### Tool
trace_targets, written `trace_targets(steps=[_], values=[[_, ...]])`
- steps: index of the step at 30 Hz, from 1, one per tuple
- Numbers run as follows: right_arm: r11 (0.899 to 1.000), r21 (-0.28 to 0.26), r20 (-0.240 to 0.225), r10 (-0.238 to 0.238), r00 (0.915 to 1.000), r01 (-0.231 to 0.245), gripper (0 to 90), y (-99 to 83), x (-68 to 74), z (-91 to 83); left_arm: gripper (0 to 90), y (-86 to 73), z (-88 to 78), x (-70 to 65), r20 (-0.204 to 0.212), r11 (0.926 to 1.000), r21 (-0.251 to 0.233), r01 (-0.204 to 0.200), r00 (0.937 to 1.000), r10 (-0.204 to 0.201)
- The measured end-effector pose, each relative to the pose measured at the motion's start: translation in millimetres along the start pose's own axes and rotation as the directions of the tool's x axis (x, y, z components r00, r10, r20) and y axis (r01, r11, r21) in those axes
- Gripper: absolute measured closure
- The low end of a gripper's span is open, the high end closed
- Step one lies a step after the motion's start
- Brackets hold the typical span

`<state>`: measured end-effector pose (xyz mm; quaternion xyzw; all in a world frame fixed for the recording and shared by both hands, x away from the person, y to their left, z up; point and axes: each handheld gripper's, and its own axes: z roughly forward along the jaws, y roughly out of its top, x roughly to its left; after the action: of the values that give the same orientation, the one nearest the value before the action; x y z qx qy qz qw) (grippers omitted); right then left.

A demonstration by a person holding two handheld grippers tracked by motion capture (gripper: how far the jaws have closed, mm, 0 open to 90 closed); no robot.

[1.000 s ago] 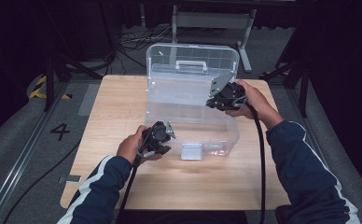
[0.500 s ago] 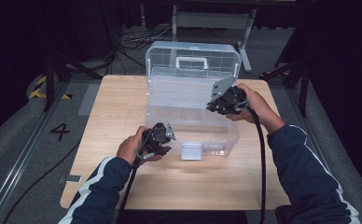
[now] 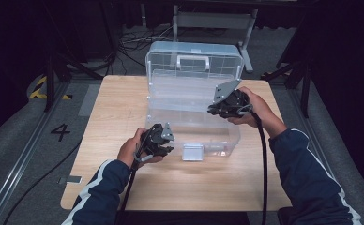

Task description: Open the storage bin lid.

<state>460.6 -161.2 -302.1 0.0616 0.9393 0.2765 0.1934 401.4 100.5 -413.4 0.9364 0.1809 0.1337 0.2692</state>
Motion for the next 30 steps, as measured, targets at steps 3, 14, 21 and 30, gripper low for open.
trace_targets(steps=[3, 14, 21, 30], values=[[1.000, -0.012, 0.000, 0.007, 1.0000, -0.007, 83.0, -2.4, 1.9, 0.1, 65.3, -3.3, -1.7, 1.6, 0.016, 0.9991, -0.041, 0.005, 0.9999, -0.004], [0.996, -0.084, -0.001, 0.040, 0.9992, -0.040, 80.9, -13.9, 10.2, 1.0, 69.5, -10.3, -10.6, 2.1, 0.019, 0.9932, -0.115, 0.017, 0.9997, -0.015], [0.987, -0.144, 0.009, 0.070, 0.9975, -0.068, 79.9, -22.1, 11.9, 1.5, 66.6, -18.6, -19.0, 4.3, 0.006, 0.9904, -0.136, 0.025, 0.9997, -0.025], [0.982, -0.173, 0.009, 0.079, 0.9968, -0.077, 79.5, -25.6, 12.6, 2.1, 63.0, -28.7, -24.6, 8.0, -0.007, 0.9890, -0.138, 0.052, 0.9986, -0.053]])
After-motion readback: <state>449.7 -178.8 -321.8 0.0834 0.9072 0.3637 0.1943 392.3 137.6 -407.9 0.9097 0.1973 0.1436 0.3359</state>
